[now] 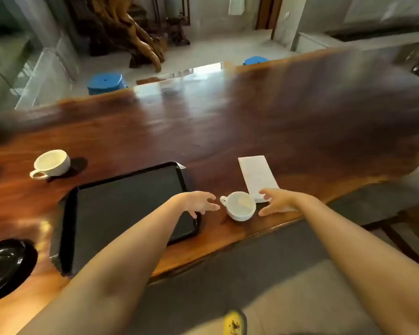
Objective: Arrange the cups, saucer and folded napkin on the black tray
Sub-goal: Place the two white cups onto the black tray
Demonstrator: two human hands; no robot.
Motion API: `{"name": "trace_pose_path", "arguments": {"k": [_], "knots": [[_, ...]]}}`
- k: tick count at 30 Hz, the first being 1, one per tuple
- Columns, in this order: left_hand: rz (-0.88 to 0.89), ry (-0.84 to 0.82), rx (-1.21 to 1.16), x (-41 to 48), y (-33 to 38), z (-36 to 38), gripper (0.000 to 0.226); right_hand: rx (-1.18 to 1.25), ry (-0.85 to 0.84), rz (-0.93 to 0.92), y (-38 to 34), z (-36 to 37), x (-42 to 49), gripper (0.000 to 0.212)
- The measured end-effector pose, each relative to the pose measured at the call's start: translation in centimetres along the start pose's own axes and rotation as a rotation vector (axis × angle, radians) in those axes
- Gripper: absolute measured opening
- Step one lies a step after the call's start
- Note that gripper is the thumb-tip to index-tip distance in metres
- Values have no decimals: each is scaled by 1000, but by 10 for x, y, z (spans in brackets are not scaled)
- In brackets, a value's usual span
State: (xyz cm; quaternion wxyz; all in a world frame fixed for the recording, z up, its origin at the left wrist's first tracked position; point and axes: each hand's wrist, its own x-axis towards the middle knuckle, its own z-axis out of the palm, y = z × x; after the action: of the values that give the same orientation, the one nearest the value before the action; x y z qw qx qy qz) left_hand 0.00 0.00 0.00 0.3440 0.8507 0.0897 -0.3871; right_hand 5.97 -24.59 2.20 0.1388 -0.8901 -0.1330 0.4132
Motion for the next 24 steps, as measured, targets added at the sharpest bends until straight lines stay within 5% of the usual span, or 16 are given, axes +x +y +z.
{"name": "trace_pose_path", "arguments": {"k": [11,19,24], "knots": [[-19,234,-211,59,10,36,93,338,57,-206,48,50,58,97],[17,205,-364,88,7,46,61,538,93,-327,40,63,78,81],[9,202,-484,88,5,44,60,534,63,-348,32,49,75,71]]}}
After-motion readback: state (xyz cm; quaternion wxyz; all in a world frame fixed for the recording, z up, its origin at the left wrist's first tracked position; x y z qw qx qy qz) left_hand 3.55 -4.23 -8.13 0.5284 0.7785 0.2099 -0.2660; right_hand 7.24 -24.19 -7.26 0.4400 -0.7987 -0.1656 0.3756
